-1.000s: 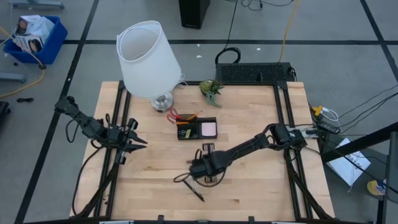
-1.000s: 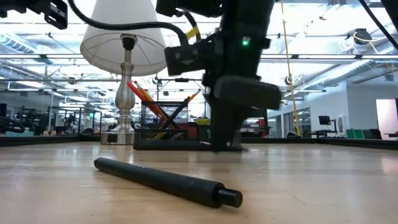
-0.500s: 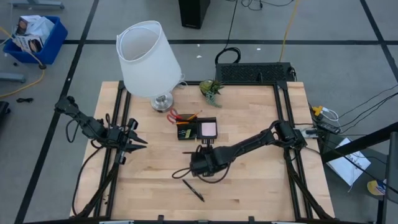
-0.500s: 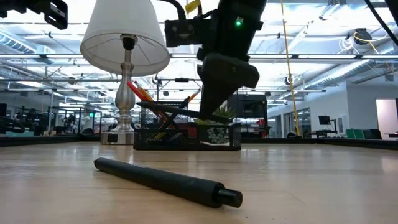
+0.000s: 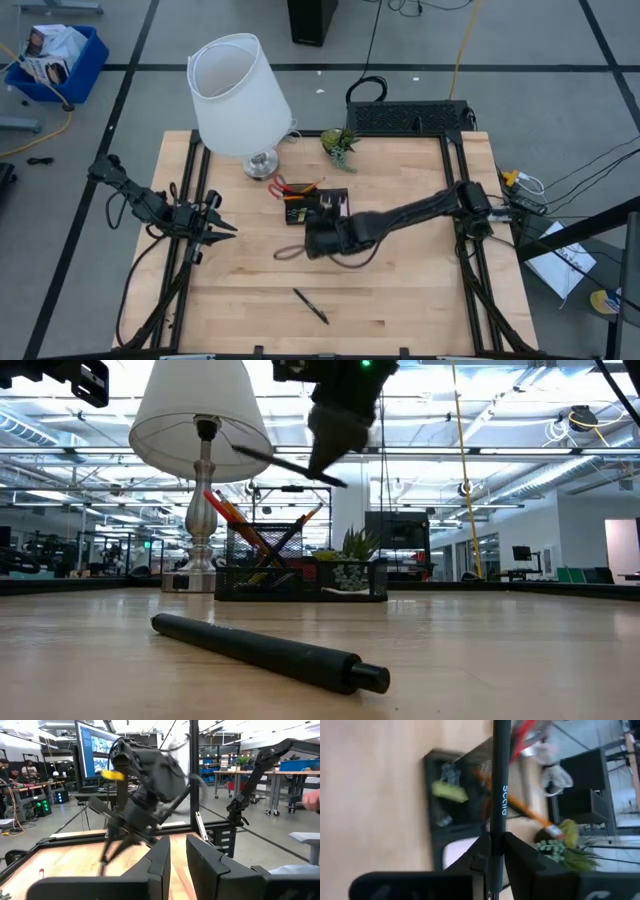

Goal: Pick and place office supplies into organizer
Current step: Put the right black pen into the black desk organizer

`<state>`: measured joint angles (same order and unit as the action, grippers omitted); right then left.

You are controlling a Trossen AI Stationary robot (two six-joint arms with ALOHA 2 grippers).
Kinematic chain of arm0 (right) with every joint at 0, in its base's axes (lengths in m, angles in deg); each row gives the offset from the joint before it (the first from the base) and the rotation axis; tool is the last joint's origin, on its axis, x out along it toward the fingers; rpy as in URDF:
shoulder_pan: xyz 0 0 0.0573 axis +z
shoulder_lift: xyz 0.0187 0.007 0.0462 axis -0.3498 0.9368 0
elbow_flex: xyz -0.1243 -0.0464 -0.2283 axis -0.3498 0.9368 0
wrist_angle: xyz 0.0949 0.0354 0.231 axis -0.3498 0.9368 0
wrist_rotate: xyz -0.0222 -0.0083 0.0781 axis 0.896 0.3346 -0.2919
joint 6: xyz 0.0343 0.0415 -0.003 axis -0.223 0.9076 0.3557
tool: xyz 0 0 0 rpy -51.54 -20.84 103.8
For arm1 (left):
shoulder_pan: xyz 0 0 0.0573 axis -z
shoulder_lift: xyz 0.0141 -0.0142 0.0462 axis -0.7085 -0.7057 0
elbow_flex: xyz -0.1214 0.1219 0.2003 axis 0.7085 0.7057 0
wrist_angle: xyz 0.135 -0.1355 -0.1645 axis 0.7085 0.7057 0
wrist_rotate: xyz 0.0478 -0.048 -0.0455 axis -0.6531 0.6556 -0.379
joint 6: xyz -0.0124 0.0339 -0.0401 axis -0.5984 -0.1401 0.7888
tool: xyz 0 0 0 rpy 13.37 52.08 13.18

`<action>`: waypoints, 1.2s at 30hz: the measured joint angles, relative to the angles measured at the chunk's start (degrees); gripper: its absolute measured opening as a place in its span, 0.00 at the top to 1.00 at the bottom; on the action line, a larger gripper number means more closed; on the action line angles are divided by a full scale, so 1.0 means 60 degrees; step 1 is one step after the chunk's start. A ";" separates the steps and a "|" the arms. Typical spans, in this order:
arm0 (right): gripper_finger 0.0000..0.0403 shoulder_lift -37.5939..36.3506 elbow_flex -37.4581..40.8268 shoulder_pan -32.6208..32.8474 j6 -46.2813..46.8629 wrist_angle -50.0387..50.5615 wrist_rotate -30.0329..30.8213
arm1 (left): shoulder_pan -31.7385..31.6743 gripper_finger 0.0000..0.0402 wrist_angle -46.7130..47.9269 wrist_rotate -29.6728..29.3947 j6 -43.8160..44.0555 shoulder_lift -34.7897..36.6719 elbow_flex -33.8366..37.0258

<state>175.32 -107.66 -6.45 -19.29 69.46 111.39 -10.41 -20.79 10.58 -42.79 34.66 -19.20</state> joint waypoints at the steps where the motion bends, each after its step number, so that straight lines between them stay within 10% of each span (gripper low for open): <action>1: 0.91 -0.0088 -0.0006 -0.0109 0.0024 -0.0202 -0.0004 | -0.0003 0.83 0.0000 0.0000 0.0000 0.0003 0.0000; 16: 0.91 -0.0474 0.0510 -0.1288 -0.0389 -0.4443 -0.2472 | -0.0002 0.83 0.0000 0.0000 0.0000 0.0002 0.0000; 36: 0.92 -0.1373 0.6780 -0.2583 -0.0733 -1.5326 -0.3810 | -0.0004 0.83 0.0005 0.0000 0.0000 0.0000 -0.0004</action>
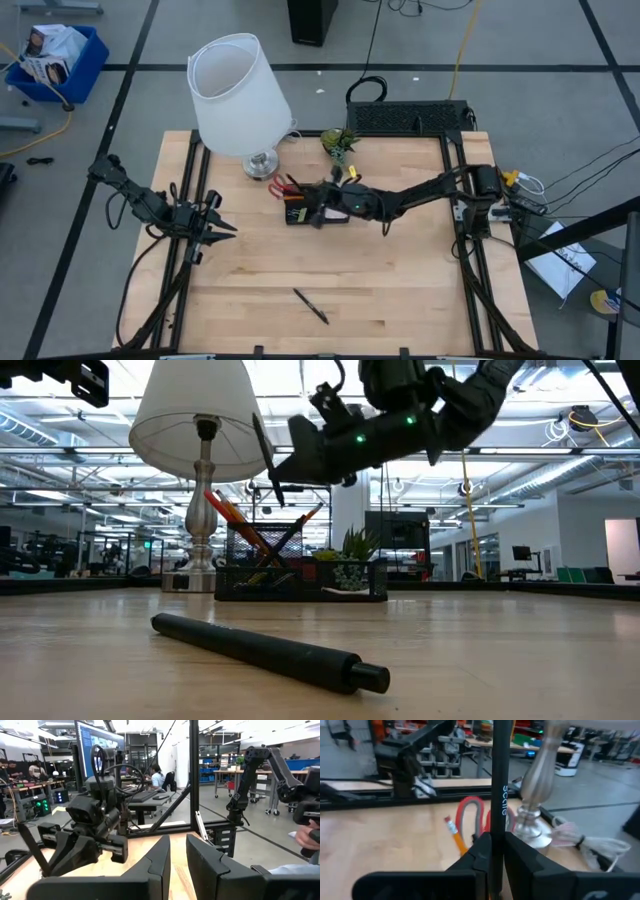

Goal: Pick and place office supplies into organizer
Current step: Put the right black pen into the black desk organizer

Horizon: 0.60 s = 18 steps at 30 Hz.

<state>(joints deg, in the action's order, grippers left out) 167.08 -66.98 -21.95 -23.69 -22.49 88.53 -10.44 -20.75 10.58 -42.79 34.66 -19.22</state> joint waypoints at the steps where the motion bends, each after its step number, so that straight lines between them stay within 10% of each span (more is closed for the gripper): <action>1: 0.92 -0.0003 0.0128 -0.0040 0.0097 -0.0110 -0.0135 | 0.0004 0.83 0.0005 0.0000 0.0000 0.0000 0.0000; 18: 0.92 0.0371 0.0201 -0.0447 0.0454 -0.0784 -0.0957 | 0.0001 0.83 -0.0002 0.0000 0.0000 0.0000 0.0000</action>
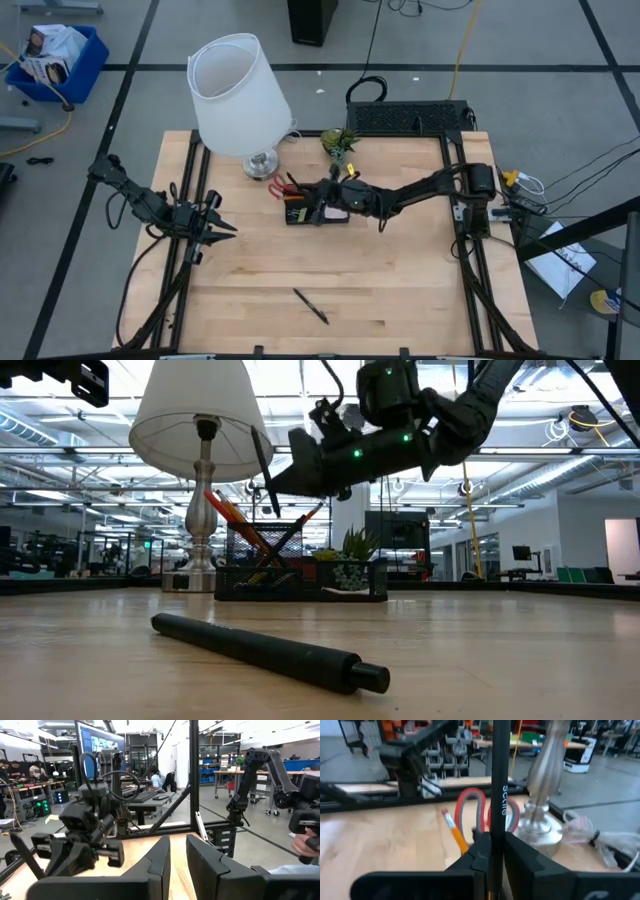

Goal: Pick and place office supplies into organizer
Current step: Put the right black pen into the black desk organizer, then put the black pen into the black desk organizer

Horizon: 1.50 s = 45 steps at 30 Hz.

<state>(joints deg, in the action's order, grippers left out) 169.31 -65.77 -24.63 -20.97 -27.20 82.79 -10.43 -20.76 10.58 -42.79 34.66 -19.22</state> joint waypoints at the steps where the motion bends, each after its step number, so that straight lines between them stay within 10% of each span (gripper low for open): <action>1: 0.91 0.0039 0.0000 -0.0035 0.0006 0.0066 0.0001 | -0.0001 0.83 -0.0003 0.0000 0.0000 0.0000 0.0000; 22: 0.90 0.0830 -0.0084 -0.0369 -0.0724 -0.0331 -0.0984 | 0.0003 0.83 0.0000 0.0000 0.0000 0.0001 0.0000; 36: 0.59 0.0838 -0.0313 -0.0347 -0.1313 -0.0366 -0.0976 | 0.0000 0.83 0.0000 0.0000 0.0000 0.0001 0.0000; 45: 0.57 0.0678 -0.0313 0.0586 -0.1508 -0.0173 -0.0982 | 0.0000 0.83 -0.0001 0.0000 0.0000 0.0001 0.0000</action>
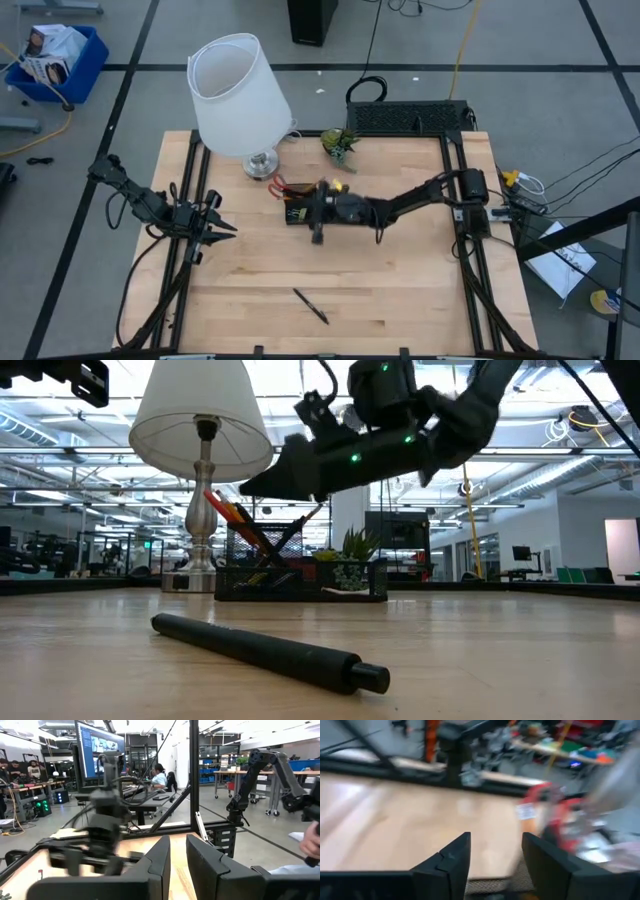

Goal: Pick and place office supplies into organizer
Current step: Put the black pen into the black desk organizer

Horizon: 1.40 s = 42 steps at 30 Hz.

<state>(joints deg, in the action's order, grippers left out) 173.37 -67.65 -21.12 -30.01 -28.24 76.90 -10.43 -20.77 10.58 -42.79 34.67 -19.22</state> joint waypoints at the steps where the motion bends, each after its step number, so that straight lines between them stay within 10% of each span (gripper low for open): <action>1: 0.58 -0.0018 0.0000 0.0236 0.0043 0.0215 0.0002 | 0.0000 0.83 -0.0001 0.0000 0.0000 0.0002 0.0000; 13: 0.65 -0.0415 -0.0182 0.3508 0.4139 0.3391 0.1293 | 0.0000 0.83 -0.0001 0.0000 0.0000 0.0000 0.0000; 23: 0.66 0.0495 -0.2892 0.4813 0.6950 0.6409 0.2299 | 0.0002 0.83 -0.0006 0.0000 0.0000 -0.0001 0.0000; 37: 0.66 0.1899 -0.4744 0.4669 1.2033 0.7543 -0.0449 | -0.0001 0.83 -0.0010 0.0000 0.0000 0.0003 0.0000; 42: 0.65 0.1832 -0.6007 0.4547 1.2223 1.2250 -0.0202 | 0.0001 0.83 0.0003 0.0000 0.0000 -0.0001 0.0000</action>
<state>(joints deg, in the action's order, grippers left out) 184.37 -103.69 6.16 43.33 45.26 75.69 -10.42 -20.75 10.58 -42.79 34.66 -19.22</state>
